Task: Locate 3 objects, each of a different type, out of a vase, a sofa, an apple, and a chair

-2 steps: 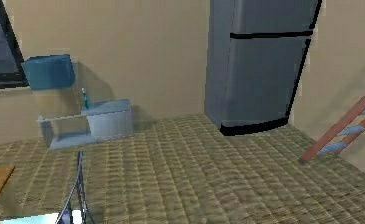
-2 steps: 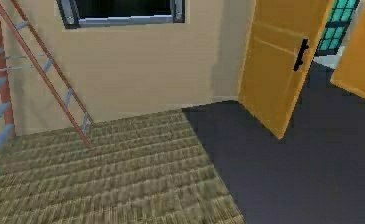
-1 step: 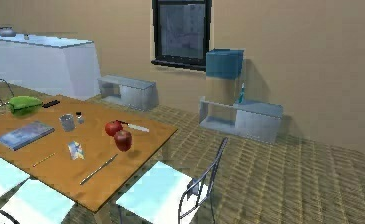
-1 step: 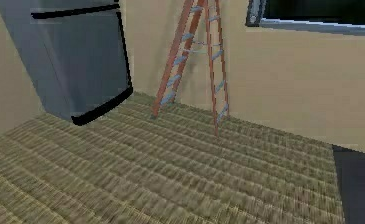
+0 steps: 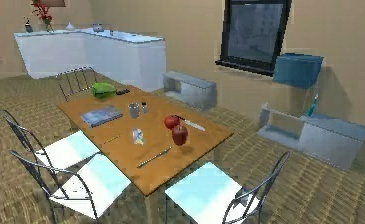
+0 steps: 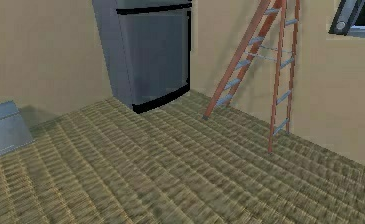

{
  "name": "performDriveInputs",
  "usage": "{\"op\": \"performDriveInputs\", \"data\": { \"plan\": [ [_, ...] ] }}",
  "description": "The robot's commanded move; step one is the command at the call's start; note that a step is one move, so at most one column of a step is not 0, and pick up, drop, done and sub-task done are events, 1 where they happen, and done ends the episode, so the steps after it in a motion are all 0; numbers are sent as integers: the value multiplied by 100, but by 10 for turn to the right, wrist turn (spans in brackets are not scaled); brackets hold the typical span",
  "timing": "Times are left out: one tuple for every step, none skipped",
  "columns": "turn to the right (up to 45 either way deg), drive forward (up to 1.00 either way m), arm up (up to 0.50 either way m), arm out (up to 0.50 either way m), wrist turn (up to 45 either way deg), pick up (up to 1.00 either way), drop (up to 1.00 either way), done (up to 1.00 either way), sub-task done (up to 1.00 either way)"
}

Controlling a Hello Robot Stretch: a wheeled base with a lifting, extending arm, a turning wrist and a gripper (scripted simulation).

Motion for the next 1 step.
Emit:
{"op": "performDriveInputs", "data": {
  "plan": [
    [0,0,0,0,0,0,0,100,0]
  ]
}}
